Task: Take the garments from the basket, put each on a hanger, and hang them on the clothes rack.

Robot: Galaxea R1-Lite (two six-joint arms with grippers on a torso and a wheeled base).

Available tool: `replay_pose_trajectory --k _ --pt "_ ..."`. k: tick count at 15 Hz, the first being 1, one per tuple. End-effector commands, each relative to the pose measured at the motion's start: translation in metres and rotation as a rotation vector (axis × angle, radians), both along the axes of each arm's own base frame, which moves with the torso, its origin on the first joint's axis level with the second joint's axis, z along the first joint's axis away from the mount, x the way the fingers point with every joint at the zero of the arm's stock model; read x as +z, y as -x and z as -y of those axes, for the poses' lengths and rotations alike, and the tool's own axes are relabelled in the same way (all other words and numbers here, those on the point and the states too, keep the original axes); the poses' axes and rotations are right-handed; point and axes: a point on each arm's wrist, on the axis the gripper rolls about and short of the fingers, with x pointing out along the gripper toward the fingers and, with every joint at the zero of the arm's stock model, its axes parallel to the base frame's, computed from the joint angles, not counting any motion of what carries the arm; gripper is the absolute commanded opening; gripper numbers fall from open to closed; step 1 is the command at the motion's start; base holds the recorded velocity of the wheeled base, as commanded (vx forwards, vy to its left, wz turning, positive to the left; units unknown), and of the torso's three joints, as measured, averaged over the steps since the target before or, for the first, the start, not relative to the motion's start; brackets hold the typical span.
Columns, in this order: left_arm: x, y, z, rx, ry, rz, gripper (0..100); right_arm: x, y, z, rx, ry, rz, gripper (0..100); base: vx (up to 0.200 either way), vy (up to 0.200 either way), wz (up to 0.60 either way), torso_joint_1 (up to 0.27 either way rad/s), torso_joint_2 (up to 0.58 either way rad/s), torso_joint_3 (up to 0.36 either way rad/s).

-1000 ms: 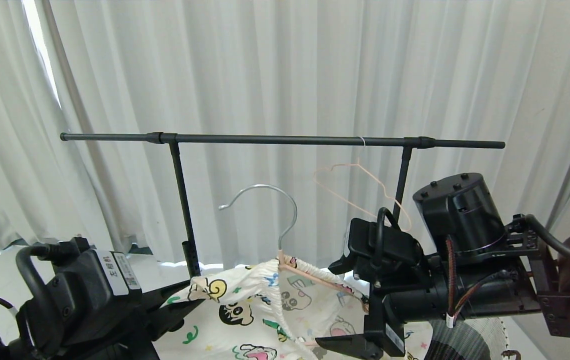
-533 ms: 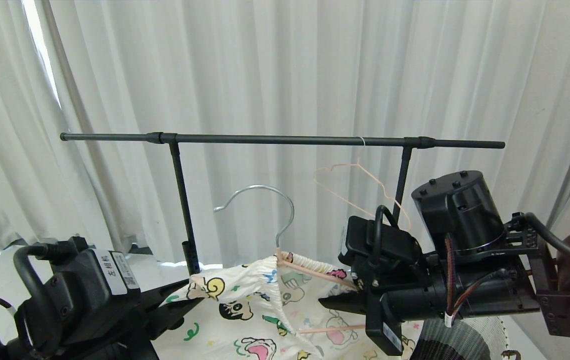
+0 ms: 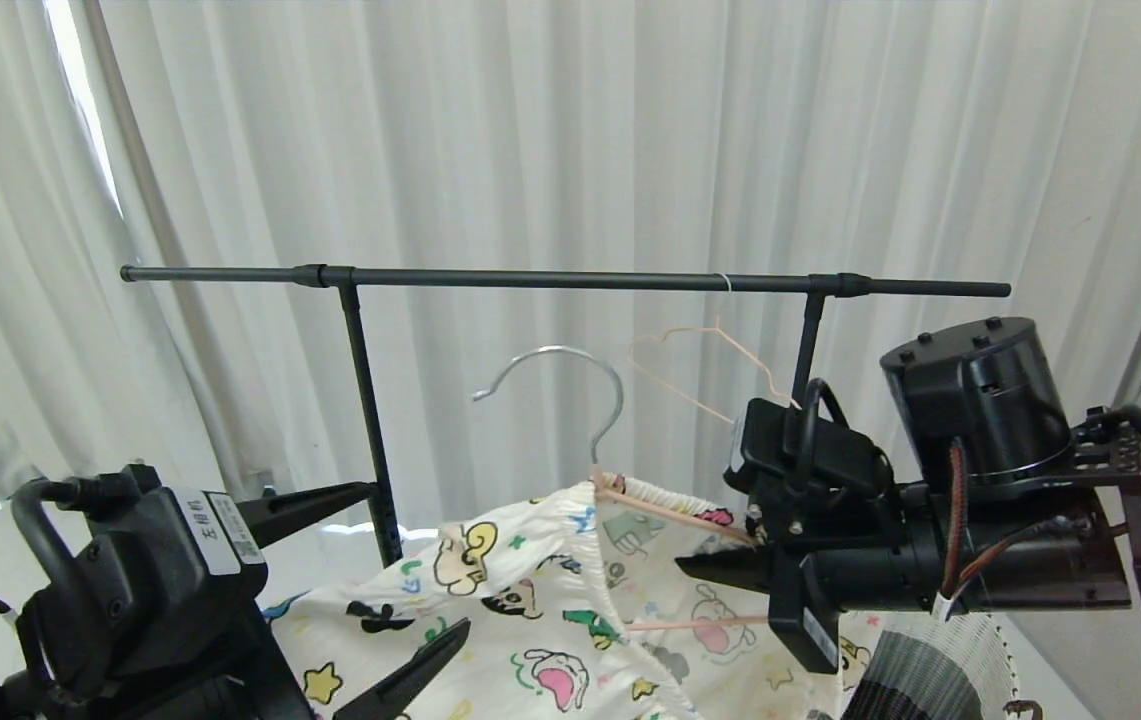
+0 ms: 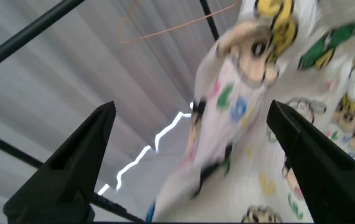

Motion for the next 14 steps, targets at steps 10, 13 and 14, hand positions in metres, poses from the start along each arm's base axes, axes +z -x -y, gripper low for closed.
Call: replay_pose_trajectory --k 10,13,14 --pt "-0.059 0.006 -0.058 0.201 -0.101 -0.188 100 0.017 -0.003 0.048 -0.091 -0.018 0.100 0 0.000 0.000 0.00 0.000 0.00 0.000" --pt "-0.053 -0.016 -0.053 0.219 -0.062 -0.233 100 0.018 0.003 0.051 -0.016 0.005 0.125 0 0.000 0.000 0.00 0.000 0.00 0.000" --pt "-0.050 -0.020 -0.051 0.217 -0.045 -0.238 100 0.017 0.004 0.051 0.006 0.013 0.134 0 0.000 0.000 0.00 0.000 0.00 0.000"
